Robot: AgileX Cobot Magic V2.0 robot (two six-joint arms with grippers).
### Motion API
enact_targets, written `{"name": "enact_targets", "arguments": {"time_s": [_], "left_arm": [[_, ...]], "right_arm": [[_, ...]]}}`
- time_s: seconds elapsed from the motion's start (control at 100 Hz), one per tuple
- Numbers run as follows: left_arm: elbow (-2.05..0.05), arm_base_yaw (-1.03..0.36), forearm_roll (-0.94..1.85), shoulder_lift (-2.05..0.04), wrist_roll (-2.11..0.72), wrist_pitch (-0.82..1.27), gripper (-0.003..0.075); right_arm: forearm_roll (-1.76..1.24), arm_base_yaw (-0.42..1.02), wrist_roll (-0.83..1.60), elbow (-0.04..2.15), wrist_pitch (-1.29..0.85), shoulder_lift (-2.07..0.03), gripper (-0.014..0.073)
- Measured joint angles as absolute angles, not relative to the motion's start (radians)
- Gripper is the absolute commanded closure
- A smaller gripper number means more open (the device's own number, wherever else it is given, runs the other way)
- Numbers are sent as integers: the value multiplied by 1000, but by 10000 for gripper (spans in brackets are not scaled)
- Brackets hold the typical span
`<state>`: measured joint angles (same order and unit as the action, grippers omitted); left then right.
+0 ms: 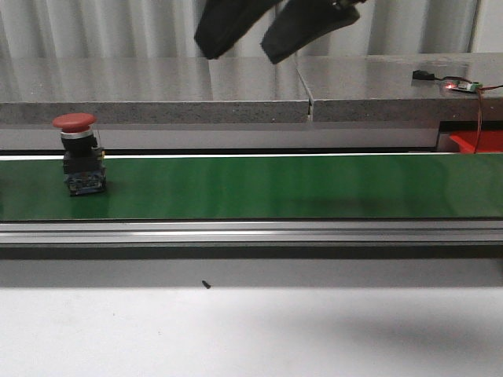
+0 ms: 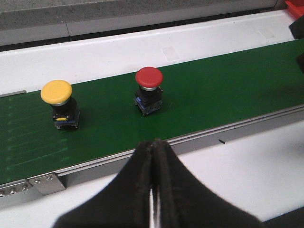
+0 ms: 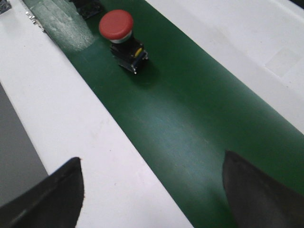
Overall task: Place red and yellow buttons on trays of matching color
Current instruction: 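Lower the right gripper onto the red button on the belt and close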
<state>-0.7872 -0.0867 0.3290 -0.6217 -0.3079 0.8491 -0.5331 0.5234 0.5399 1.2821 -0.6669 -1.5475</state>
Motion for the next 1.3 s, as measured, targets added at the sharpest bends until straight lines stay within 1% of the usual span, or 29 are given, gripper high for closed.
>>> {"name": "enact_targets", "arguments": {"time_s": [0.27, 0.41, 0.58, 0.77, 0.89, 1.3], "left_arm": [[-787, -87, 330, -622, -308, 849, 739], [-787, -87, 330, -622, -308, 849, 739], [-787, -87, 330, -622, -308, 849, 739], [-787, -87, 330, -622, -308, 849, 739], [-787, -87, 331, -622, -308, 849, 739], [-787, -87, 331, -622, -308, 849, 739]], "right_arm": [[-526, 596, 521, 1411, -658, -1691, -9], [-523, 638, 452, 1487, -656, -1766, -9], [-428, 667, 261, 1589, -654, -1845, -9], [-225, 691, -43, 1701, -661, -1921, -9], [-139, 699, -159, 1756, -694, -1962, -8], [-111, 725, -217, 1809, -750, -2039, -8]]}}
